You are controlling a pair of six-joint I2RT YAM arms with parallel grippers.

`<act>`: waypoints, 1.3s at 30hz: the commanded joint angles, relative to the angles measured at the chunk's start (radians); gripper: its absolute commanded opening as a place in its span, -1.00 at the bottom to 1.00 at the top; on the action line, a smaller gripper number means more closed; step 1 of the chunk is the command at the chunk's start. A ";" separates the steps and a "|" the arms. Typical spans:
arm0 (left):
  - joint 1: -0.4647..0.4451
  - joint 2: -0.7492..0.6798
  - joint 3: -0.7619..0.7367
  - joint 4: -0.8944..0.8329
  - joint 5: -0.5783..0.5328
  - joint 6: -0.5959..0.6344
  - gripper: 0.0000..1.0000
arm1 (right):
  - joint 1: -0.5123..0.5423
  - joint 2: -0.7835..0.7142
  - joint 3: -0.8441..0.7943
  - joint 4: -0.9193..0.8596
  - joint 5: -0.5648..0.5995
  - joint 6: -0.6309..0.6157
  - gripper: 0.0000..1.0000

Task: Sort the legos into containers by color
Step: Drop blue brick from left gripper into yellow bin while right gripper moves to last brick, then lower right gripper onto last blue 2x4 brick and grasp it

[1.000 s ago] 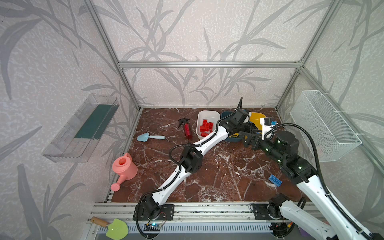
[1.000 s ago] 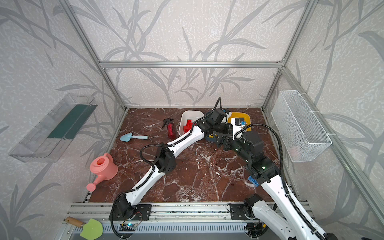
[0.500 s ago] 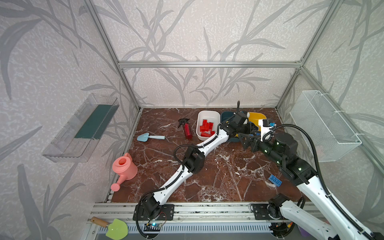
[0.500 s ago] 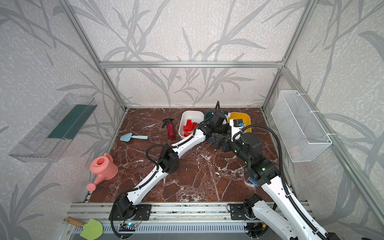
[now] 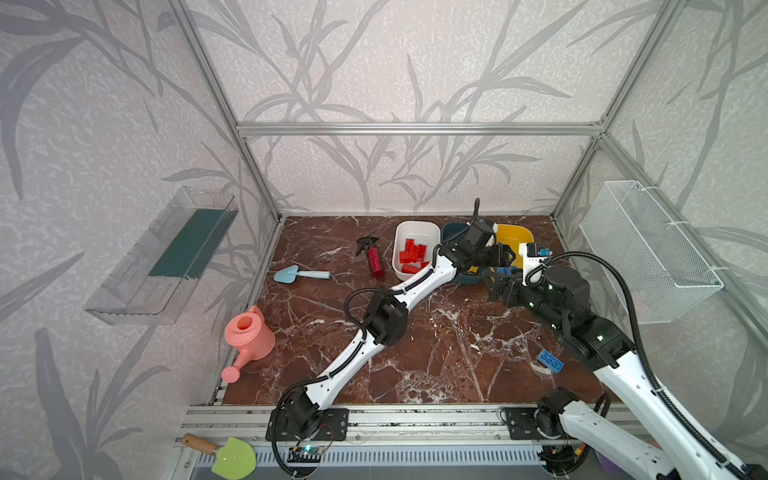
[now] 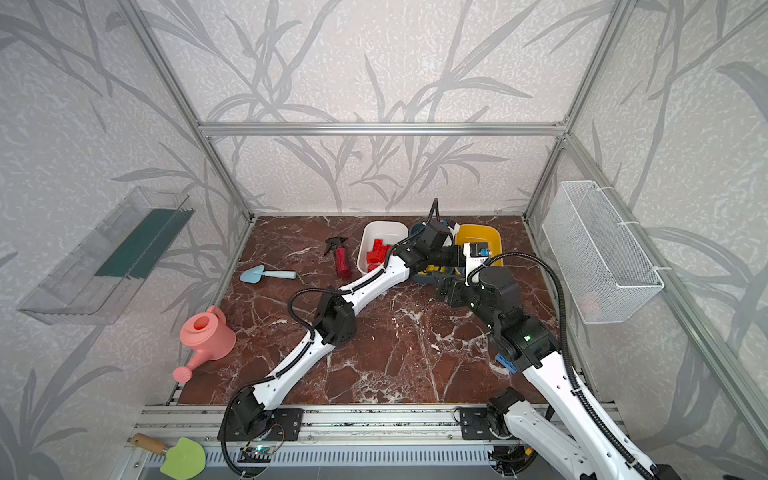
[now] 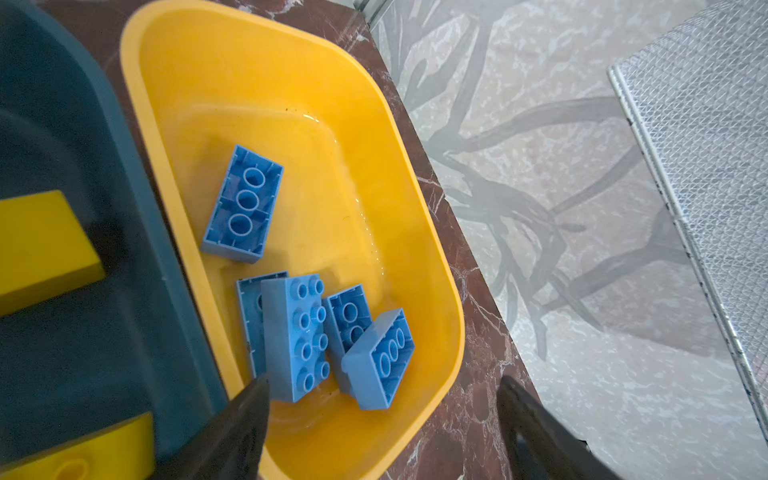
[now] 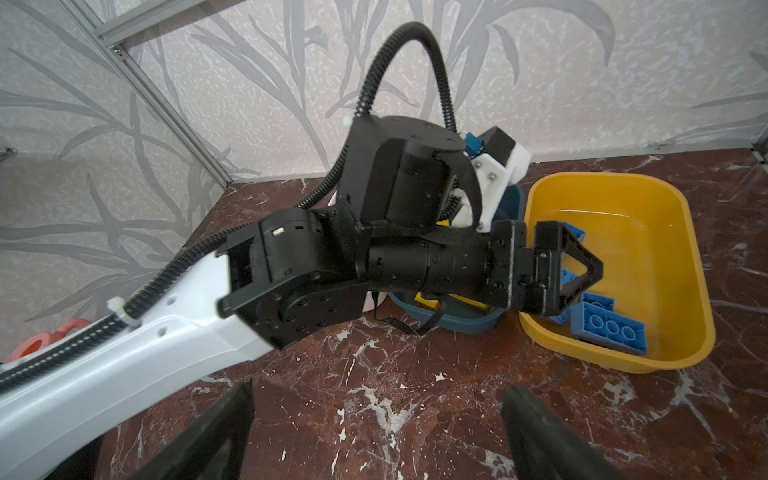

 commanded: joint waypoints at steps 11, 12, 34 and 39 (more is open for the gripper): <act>0.040 -0.555 -0.697 0.204 -0.181 0.107 0.76 | -0.331 0.009 0.034 -0.308 0.031 0.180 0.98; 0.042 -0.600 -0.779 0.240 -0.200 0.105 0.76 | -0.348 0.030 0.032 -0.336 0.060 0.206 0.98; 0.048 -0.960 -1.453 0.500 -0.385 0.144 0.76 | -0.583 0.313 -0.156 -0.387 0.125 0.401 0.99; 0.048 -0.953 -1.455 0.503 -0.375 0.146 0.76 | -0.609 0.333 -0.200 -0.405 0.149 0.431 0.99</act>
